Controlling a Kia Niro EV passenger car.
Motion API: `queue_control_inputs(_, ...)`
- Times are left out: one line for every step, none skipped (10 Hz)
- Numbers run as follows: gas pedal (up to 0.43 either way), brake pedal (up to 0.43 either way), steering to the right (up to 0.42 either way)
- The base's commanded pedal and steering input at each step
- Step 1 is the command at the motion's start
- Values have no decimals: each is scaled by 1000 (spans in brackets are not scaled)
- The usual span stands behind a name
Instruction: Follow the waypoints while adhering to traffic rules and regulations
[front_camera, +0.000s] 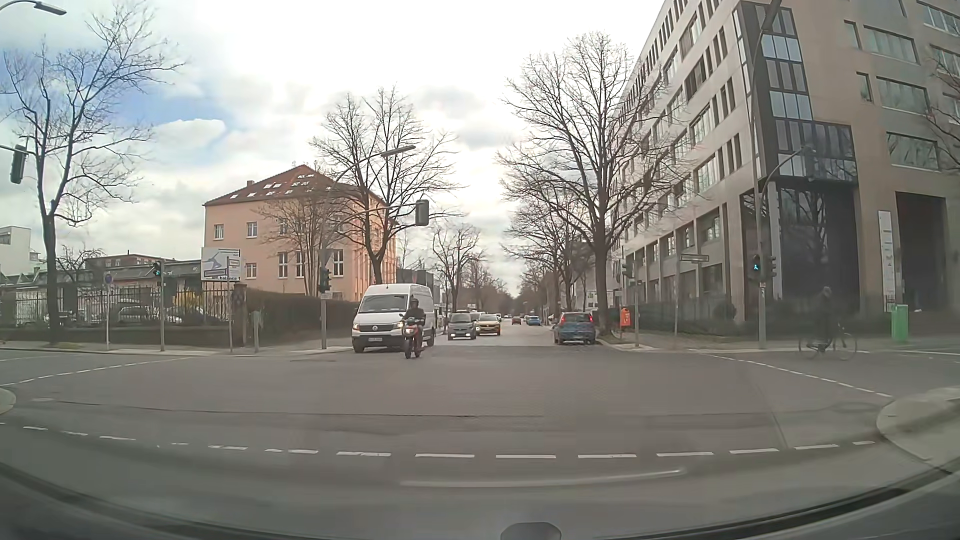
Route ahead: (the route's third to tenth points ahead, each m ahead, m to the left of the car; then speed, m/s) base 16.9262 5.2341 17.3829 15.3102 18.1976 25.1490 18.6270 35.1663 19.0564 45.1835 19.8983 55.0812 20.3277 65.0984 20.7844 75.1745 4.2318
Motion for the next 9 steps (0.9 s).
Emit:
queue_control_inputs(0, 116, -18)
queue_control_inputs(0, 140, -17)
queue_control_inputs(0, 152, -17)
queue_control_inputs(0, 165, -17)
queue_control_inputs(0, 177, -17)
queue_control_inputs(0, 195, -17)
queue_control_inputs(0, 201, -20)
queue_control_inputs(0, 207, -29)
queue_control_inputs(0, 213, -34)
